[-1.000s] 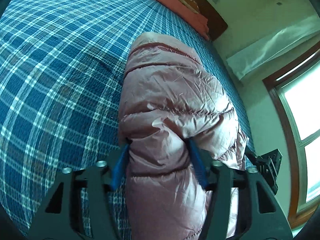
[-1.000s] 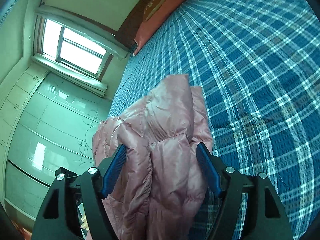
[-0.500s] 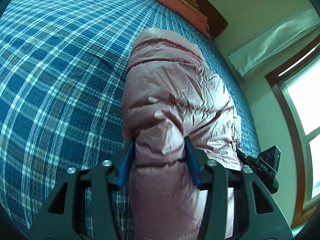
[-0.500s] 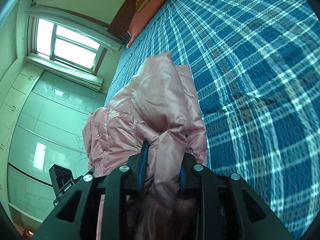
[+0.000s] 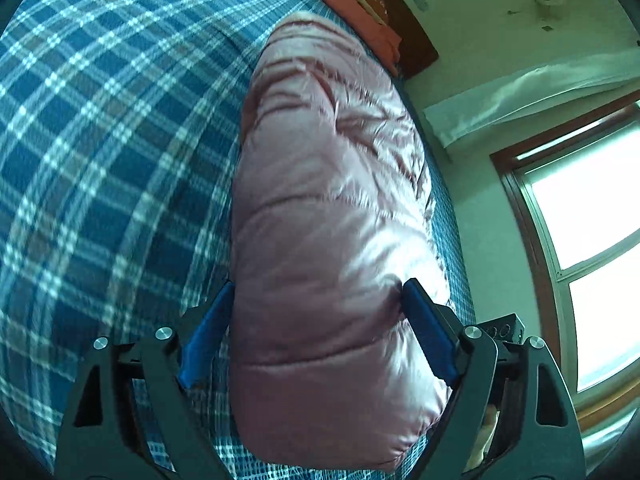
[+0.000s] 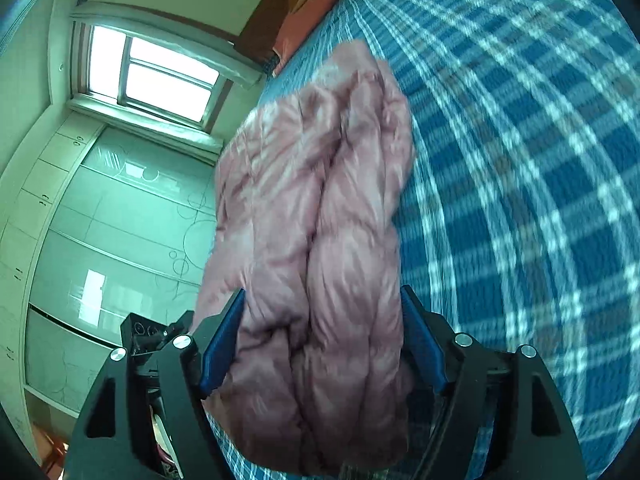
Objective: Fold large clothes
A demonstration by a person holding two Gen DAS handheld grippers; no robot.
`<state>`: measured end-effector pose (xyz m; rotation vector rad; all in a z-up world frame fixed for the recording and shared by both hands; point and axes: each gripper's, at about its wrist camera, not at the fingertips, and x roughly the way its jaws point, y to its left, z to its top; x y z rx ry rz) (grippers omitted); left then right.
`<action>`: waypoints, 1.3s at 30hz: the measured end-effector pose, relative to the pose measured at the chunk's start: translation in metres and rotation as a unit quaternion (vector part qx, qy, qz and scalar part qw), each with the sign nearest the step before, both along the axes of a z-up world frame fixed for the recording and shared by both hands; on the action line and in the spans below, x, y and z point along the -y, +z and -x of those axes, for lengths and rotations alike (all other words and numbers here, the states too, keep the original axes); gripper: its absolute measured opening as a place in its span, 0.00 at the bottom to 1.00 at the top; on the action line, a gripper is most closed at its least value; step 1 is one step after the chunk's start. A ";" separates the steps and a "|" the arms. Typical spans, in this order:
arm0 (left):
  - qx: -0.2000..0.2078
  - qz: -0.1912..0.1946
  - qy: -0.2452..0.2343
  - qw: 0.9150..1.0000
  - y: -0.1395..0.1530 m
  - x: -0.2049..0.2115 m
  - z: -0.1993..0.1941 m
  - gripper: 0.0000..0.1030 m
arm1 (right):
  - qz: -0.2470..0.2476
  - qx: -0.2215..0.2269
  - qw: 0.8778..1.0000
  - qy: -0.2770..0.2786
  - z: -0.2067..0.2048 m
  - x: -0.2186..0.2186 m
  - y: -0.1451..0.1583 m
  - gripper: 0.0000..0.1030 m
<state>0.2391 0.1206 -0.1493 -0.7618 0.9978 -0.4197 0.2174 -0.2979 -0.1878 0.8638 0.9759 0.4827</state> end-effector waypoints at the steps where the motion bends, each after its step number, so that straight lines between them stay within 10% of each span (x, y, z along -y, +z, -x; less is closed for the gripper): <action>1: -0.005 0.001 0.000 1.000 -0.003 0.002 0.002 0.81 | -0.005 -0.004 1.000 -0.002 0.002 -0.001 -0.005 0.73; 3: -0.009 -0.001 0.009 1.000 -0.006 0.005 0.007 0.71 | -0.004 0.001 1.000 0.005 0.006 -0.005 -0.006 0.72; 8: 0.004 -0.015 0.015 1.000 0.008 0.012 0.011 0.45 | -0.013 0.008 1.000 0.005 0.010 -0.001 0.000 0.32; 39: 0.014 -0.069 0.029 0.997 0.000 0.022 0.008 0.44 | -0.033 0.003 0.999 -0.039 0.034 0.009 -0.028 0.30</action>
